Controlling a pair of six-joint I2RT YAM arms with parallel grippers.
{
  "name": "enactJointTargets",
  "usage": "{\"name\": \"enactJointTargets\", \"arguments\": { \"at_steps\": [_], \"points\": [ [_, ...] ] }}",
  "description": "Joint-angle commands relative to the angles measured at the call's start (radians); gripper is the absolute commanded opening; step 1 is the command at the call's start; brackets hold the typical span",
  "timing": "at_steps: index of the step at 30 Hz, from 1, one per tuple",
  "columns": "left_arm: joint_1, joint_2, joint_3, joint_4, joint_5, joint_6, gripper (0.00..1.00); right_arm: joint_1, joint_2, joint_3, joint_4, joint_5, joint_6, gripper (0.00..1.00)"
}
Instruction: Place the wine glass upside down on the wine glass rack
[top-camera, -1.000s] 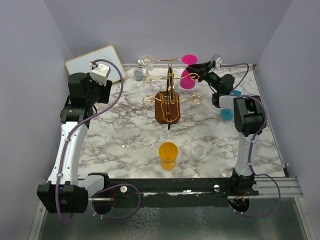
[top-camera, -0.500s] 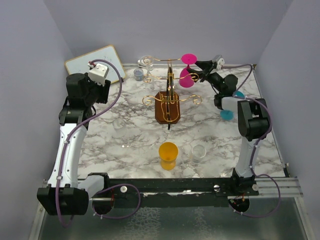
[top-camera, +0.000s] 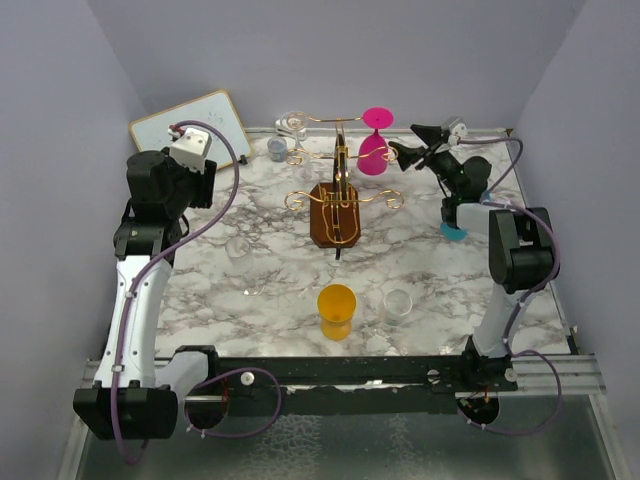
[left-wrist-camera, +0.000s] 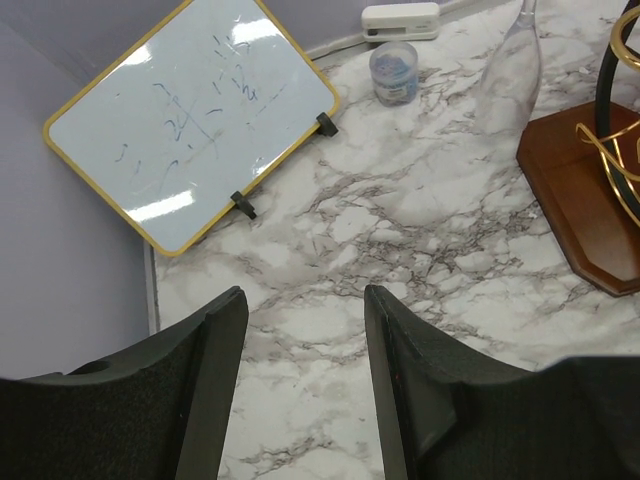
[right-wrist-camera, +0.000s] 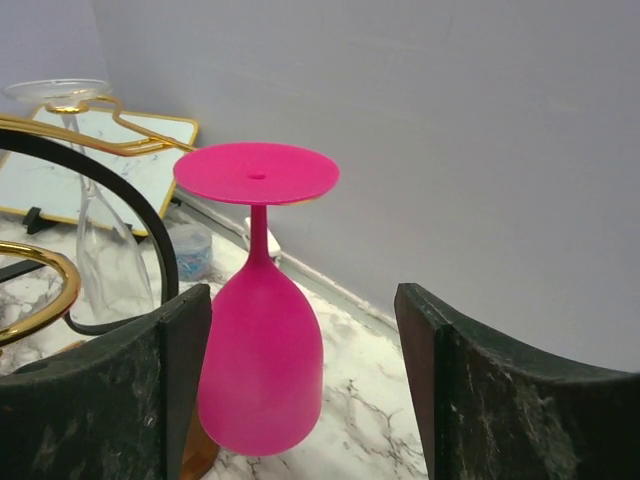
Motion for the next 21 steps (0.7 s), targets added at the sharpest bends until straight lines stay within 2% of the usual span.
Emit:
{"name": "enactJointTargets", "arguments": {
  "at_steps": [1, 2, 3, 4, 6, 9, 16, 18, 21],
  "points": [
    [0.022, -0.046, -0.007, 0.031, -0.05, -0.038, 0.54, -0.013, -0.092, -0.037, -0.054, 0.136, -0.059, 0.75],
    [0.025, -0.051, -0.009, 0.029, -0.062, -0.04, 0.54, -0.013, -0.109, -0.044, -0.07, 0.151, -0.073, 0.78],
    [0.03, -0.057, -0.007, 0.028, -0.084, -0.044, 0.54, -0.013, -0.127, -0.048, -0.088, 0.164, -0.086, 0.95],
    [0.037, -0.063, -0.007, 0.027, -0.113, -0.049, 0.55, -0.013, -0.148, -0.047, -0.116, 0.178, -0.096, 1.0],
    [0.051, -0.071, 0.004, 0.01, -0.168, -0.051, 0.58, -0.013, -0.191, -0.042, -0.197, 0.216, -0.117, 0.99],
    [0.065, -0.091, 0.015, -0.037, -0.18, -0.042, 0.64, -0.013, -0.27, -0.045, -0.325, 0.283, -0.154, 0.99],
    [0.091, -0.126, 0.002, -0.137, -0.197, 0.025, 0.65, -0.013, -0.413, -0.033, -0.541, 0.443, -0.178, 0.99],
    [0.1, -0.118, 0.02, -0.185, -0.179, 0.055, 0.67, -0.013, -0.446, 0.018, -0.697, 0.518, -0.132, 0.99],
    [0.11, -0.105, 0.058, -0.274, -0.135, 0.096, 0.62, -0.013, -0.487, 0.164, -1.087, 0.62, 0.009, 0.99]
  ]
}}
